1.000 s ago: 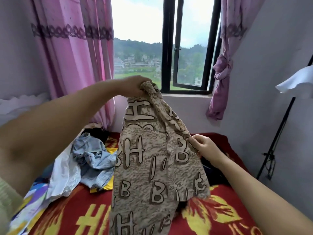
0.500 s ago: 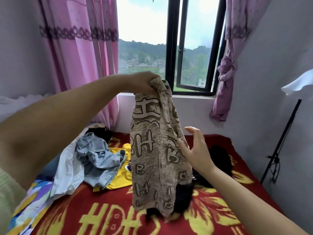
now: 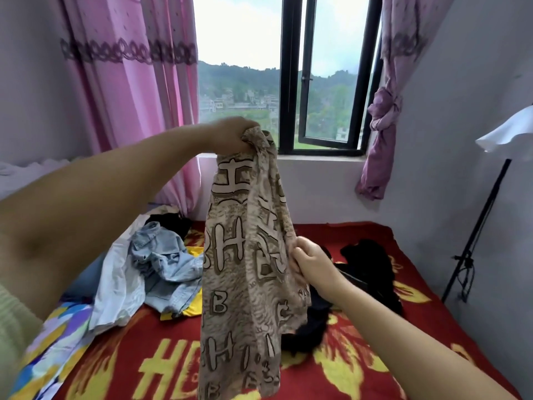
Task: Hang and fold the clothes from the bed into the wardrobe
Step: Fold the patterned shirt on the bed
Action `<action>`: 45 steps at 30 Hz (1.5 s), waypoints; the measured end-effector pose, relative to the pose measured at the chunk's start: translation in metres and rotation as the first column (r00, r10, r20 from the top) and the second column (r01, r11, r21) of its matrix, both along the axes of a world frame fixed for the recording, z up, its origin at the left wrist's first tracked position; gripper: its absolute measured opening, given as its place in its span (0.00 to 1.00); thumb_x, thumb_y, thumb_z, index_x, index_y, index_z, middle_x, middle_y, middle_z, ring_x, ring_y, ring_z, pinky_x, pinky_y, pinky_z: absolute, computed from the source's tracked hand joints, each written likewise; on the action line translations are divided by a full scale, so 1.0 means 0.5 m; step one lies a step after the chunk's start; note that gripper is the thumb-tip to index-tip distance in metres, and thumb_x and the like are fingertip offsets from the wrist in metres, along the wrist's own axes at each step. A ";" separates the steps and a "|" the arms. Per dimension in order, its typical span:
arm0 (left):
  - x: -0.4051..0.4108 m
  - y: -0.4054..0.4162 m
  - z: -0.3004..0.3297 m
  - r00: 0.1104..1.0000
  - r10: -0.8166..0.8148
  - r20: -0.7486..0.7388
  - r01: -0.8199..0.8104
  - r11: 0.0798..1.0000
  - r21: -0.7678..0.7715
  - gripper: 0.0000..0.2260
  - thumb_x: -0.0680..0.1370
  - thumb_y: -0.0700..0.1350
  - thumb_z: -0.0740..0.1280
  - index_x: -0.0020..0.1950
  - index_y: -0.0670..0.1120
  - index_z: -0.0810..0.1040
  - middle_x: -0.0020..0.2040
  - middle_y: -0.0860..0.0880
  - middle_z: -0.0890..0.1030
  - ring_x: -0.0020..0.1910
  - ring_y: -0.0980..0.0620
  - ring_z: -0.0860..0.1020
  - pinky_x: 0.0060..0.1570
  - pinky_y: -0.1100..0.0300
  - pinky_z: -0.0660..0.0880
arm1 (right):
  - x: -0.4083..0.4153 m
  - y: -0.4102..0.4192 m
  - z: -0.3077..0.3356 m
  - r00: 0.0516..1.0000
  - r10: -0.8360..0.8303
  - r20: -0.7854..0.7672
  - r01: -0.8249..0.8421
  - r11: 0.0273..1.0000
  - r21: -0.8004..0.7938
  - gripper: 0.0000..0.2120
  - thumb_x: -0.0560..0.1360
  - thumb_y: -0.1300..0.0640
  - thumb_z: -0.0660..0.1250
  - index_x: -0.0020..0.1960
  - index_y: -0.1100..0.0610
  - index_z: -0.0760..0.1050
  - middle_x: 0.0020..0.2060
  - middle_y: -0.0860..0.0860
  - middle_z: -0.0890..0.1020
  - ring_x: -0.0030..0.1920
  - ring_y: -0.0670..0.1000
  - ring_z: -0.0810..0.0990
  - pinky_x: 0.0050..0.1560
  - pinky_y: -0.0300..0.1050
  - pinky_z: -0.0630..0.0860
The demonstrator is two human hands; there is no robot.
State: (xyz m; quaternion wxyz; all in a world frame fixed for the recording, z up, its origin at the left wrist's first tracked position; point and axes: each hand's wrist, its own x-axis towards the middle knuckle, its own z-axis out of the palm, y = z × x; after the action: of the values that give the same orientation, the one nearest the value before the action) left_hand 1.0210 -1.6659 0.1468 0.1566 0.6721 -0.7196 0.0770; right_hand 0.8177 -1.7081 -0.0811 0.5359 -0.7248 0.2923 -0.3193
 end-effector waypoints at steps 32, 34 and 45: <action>0.027 0.025 0.012 0.978 -0.061 -0.198 0.062 0.998 -0.001 0.13 0.72 0.36 0.72 0.54 0.48 0.79 0.42 0.58 0.79 0.37 0.68 0.76 0.38 0.75 0.68 | 0.019 -0.047 -0.073 0.799 -0.065 -0.598 -0.216 0.897 -0.386 0.10 0.78 0.53 0.65 0.52 0.57 0.82 0.77 0.58 0.54 0.77 0.60 0.48 0.74 0.54 0.56; 0.027 0.025 0.013 0.980 -0.062 -0.191 0.066 0.998 0.013 0.13 0.72 0.36 0.72 0.54 0.47 0.79 0.41 0.57 0.79 0.38 0.67 0.75 0.39 0.73 0.68 | 0.032 -0.046 -0.077 0.862 -0.100 -0.498 -0.127 0.906 -0.403 0.11 0.78 0.56 0.64 0.49 0.62 0.81 0.65 0.59 0.75 0.68 0.58 0.70 0.63 0.52 0.71; 0.155 0.018 -0.060 0.964 0.147 -0.223 -0.135 0.989 0.068 0.08 0.73 0.44 0.73 0.51 0.48 0.79 0.43 0.52 0.81 0.41 0.55 0.78 0.47 0.61 0.72 | -0.092 -0.107 0.037 0.850 -0.526 -0.031 0.409 0.695 -0.591 0.08 0.76 0.61 0.61 0.45 0.63 0.77 0.38 0.58 0.80 0.41 0.59 0.77 0.39 0.43 0.62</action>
State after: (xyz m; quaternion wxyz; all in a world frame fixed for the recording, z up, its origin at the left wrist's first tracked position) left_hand 1.0988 -1.6571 0.1170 0.2144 0.7298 -0.6491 -0.0081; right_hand 0.7715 -1.7616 -0.0624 0.1657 -0.7788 0.4117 -0.4434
